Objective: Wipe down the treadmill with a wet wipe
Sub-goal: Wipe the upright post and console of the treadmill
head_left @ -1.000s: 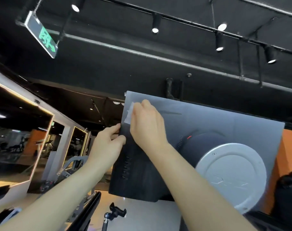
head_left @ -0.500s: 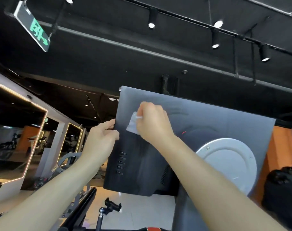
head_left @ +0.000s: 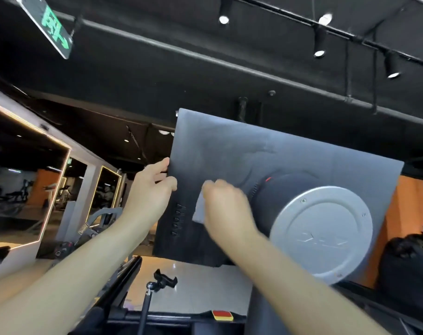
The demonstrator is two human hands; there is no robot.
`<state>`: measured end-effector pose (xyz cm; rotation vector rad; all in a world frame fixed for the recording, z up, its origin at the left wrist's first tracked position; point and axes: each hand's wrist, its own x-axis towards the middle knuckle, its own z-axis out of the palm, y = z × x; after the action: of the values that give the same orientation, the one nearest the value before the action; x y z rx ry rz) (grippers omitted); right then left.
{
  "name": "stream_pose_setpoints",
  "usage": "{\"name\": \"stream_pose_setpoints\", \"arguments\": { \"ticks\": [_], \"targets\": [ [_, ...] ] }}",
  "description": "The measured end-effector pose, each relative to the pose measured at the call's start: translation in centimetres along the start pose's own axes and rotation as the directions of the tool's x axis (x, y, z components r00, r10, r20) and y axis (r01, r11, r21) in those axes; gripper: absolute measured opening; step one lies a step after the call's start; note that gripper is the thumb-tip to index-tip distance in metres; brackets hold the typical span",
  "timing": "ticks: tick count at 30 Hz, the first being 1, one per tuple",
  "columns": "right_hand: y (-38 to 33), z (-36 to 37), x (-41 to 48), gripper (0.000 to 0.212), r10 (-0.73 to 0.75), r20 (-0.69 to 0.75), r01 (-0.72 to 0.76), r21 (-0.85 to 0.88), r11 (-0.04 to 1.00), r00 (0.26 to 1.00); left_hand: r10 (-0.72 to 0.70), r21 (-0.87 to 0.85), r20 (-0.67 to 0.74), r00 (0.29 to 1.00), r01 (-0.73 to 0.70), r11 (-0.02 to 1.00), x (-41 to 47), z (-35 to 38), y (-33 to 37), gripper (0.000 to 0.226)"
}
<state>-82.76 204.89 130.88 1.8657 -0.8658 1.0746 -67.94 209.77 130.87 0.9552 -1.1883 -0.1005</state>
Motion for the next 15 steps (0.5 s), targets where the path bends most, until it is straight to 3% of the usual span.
{"name": "stream_pose_setpoints", "arguments": {
  "ticks": [2,3,6,9,12,15],
  "targets": [
    [-0.5,2.1,-3.2,0.053,-0.133,0.217,0.131,0.024,0.991,0.967,0.010,0.003,0.008,1.000,-0.010,1.000,-0.2,0.0,-0.4,0.058],
    [-0.4,2.2,-3.9,0.058,-0.168,0.234,0.168,0.020,0.986,0.958,0.010,0.002,0.012,1.000,-0.010,1.000,-0.3,-0.1,-0.7,0.057],
    [1.0,0.1,-0.6,0.053,-0.014,0.016,0.015,-0.038,0.999,1.000,-0.003,-0.001,0.016,1.000,0.003,1.000,-0.7,-0.4,-1.7,0.054],
    [2.0,-3.1,5.0,0.029,0.203,-0.253,-0.211,-0.008,0.977,0.946,-0.032,0.010,0.022,0.999,0.032,0.999,-1.3,-0.3,-2.7,0.056],
    [0.8,-1.9,4.5,0.027,0.322,-0.223,-0.300,0.130,0.945,0.920,-0.070,0.010,0.037,0.997,0.070,0.997,-2.3,-0.2,-3.8,0.064],
    [-1.4,3.3,-2.8,0.041,0.162,-0.129,-0.146,0.122,0.982,0.978,-0.096,0.021,0.064,0.993,0.095,0.995,-3.1,-0.7,-4.9,0.066]
  ]
}}
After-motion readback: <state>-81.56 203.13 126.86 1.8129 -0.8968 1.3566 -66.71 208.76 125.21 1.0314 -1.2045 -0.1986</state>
